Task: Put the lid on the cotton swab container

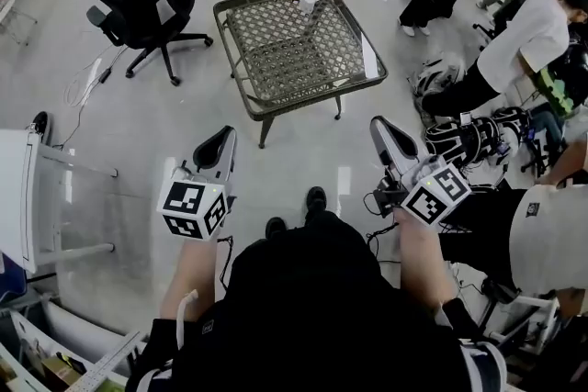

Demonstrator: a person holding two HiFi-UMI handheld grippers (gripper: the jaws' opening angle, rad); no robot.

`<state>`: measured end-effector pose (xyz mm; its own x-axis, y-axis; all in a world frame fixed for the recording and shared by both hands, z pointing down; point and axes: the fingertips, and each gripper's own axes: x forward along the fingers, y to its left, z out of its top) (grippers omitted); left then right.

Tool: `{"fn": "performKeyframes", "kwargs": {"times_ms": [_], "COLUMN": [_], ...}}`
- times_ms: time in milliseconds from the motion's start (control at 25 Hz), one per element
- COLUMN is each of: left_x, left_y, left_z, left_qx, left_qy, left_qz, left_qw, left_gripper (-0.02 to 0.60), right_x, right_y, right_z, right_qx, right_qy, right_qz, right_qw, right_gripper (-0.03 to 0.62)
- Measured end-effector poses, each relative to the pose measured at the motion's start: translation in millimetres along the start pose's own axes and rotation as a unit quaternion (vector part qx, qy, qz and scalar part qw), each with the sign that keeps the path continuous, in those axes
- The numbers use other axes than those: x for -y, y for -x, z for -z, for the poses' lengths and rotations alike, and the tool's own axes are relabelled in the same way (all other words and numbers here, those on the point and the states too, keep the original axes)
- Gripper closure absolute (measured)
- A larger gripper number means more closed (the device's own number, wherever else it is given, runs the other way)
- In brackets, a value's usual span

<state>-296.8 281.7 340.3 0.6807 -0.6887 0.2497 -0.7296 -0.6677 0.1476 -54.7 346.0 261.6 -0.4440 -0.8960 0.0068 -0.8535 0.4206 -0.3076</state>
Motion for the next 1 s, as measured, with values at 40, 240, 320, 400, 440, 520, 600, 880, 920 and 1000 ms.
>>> {"fn": "performKeyframes", "kwargs": {"times_ms": [40, 240, 320, 400, 440, 520, 600, 880, 920, 1000], "left_x": [-2, -7, -3, 6, 11, 22, 31, 48, 52, 61], "left_y": [-1, -11, -24, -42, -54, -79, -107, -206, -219, -242], "left_z": [-1, -3, -5, -10, -14, -22, -30, -69, -76, -88], "left_qx": [0.001, -0.005, -0.011, -0.015, -0.015, -0.015, -0.015, -0.014, -0.011, -0.006], "left_qy": [0.001, 0.002, -0.005, -0.014, -0.017, -0.021, -0.028, -0.040, -0.043, -0.045], "left_qz": [-0.003, -0.013, -0.011, -0.004, 0.001, 0.011, 0.016, -0.005, -0.009, -0.015], "left_qw": [1.0000, 0.9999, 0.9999, 0.9998, 0.9997, 0.9996, 0.9994, 0.9991, 0.9990, 0.9989], "left_gripper": [0.561, 0.561, 0.561, 0.561, 0.561, 0.561, 0.561, 0.561, 0.561, 0.561], "right_x": [2, 22, 34, 52, 63, 86, 113, 217, 232, 258], "right_y": [-3, -15, -19, -25, -28, -33, -38, -44, -47, -51], "right_z": [2, 8, 11, 14, 15, 15, 12, -8, -12, -22], "right_qx": [-0.002, -0.002, -0.003, -0.005, -0.005, -0.004, -0.004, -0.011, -0.011, -0.010], "right_qy": [-0.002, -0.030, -0.038, -0.050, -0.057, -0.070, -0.077, -0.091, -0.093, -0.098], "right_qz": [-0.003, -0.003, -0.006, -0.006, -0.005, -0.003, -0.004, -0.007, -0.010, -0.017], "right_qw": [1.000, 1.000, 0.999, 0.999, 0.998, 0.998, 0.997, 0.996, 0.996, 0.995], "right_gripper": [0.583, 0.583, 0.584, 0.584, 0.583, 0.583, 0.583, 0.583, 0.584, 0.583]}}
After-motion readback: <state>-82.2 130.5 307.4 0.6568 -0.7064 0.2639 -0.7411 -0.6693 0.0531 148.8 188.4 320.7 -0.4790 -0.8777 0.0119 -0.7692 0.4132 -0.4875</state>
